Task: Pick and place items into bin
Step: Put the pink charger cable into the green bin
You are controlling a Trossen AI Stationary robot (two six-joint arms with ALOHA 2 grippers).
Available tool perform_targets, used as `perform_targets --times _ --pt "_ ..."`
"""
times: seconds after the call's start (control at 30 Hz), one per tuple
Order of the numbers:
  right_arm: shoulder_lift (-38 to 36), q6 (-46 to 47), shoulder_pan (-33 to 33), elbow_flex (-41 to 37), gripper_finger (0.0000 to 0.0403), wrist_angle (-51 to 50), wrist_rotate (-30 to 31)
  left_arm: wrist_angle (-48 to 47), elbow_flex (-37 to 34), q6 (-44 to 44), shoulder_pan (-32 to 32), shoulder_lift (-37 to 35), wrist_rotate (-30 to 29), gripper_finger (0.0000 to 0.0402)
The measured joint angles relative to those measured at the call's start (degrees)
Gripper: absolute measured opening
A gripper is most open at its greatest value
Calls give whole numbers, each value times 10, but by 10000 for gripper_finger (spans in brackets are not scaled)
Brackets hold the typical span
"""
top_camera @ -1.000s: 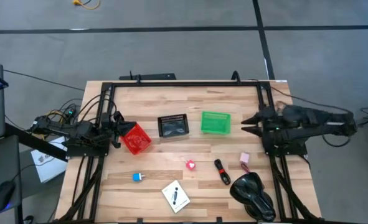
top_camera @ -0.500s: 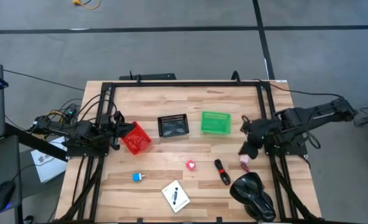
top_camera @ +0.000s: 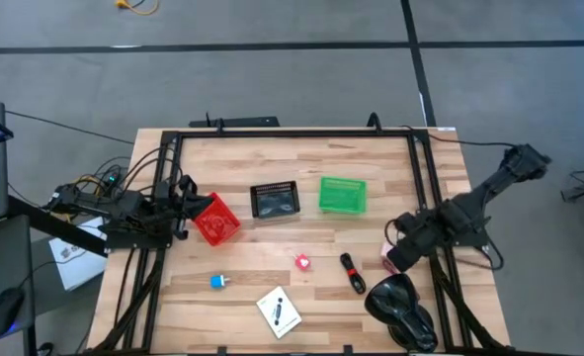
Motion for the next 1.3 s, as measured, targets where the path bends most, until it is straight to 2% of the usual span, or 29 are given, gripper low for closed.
perform_targets --times 0.2,0.37,0.53,0.8,0.97,1.17,1.3 --pt "38 86 53 0 124 41 0 -18 0 4 0 0 49 0" --pt "99 86 84 0 140 83 10 -25 0 2 0 0 83 0" --pt "171 74 84 0 174 82 2 -24 0 0 0 0 85 0" --pt "250 18 57 0 216 98 -1 -23 0 -14 0 0 85 0" --pt "281 -33 33 0 218 132 -1 -23 0 -17 0 0 99 0" --pt "321 -71 -4 0 218 108 -3 -23 0 -17 0 0 99 0" --pt "351 -104 -24 0 218 145 -25 -24 0 -17 0 0 99 0"
